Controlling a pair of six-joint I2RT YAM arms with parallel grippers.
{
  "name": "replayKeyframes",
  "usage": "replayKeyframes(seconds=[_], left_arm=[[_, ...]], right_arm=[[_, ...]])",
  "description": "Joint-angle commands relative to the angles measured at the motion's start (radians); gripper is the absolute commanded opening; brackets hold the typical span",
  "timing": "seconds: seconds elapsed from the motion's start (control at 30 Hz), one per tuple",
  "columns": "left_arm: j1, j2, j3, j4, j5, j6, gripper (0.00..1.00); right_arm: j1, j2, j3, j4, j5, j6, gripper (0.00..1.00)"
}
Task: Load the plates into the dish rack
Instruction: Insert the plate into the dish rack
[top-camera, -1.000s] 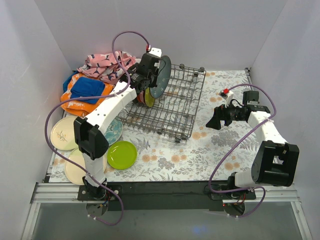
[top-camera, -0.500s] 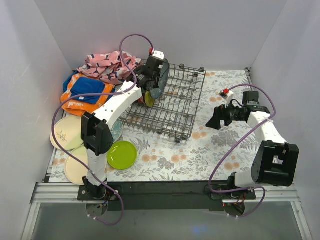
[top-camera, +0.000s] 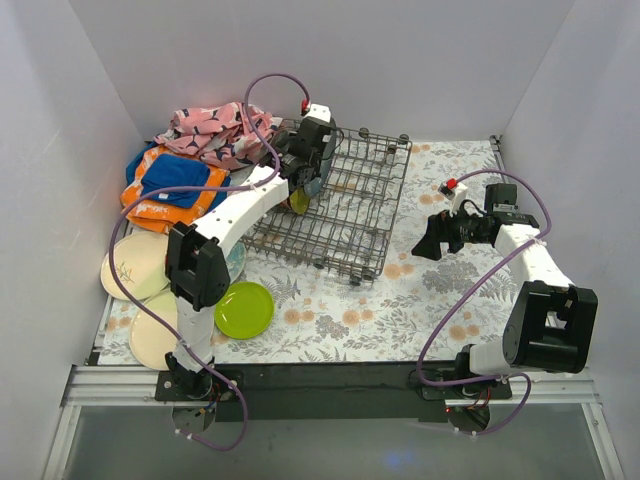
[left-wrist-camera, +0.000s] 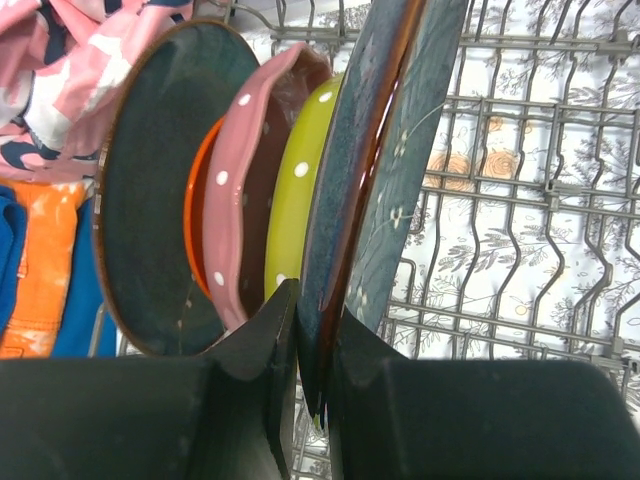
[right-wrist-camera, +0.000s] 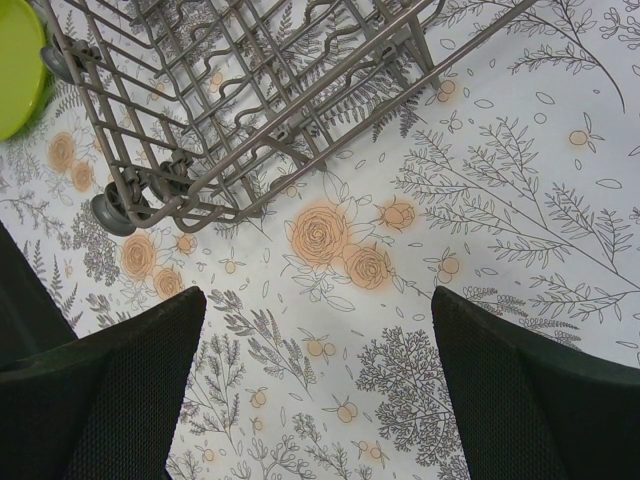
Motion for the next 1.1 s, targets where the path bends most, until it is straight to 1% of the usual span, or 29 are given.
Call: replayKeyframes(seconds=[0.0,0.47,0.7,1.07], left_arm=[[-0.005,-0.025,-0.007,0.135,-0.068,-0.025,0.00],[-0.016,0.009,-0.047,0.169,-0.110,-0.004,0.00],[-0.038,0.016,-0.053,0.255,-0.153,0.140,0.00],[-0.058,-0.010,-0.034,0.305,-0.156,0.197,0.00]], right_arm=[[-0.003,-0.012,0.002,0.021,-0.006,0.004,0.98],[-0.003,-0.012,0.002,0.023,-0.005,0.005,0.98],[-0.003,-0.004,-0.004,0.026,-0.003,0.007,0.98],[-0.003,-0.001,-0.012,0.028,0.004,0.005,0.99]])
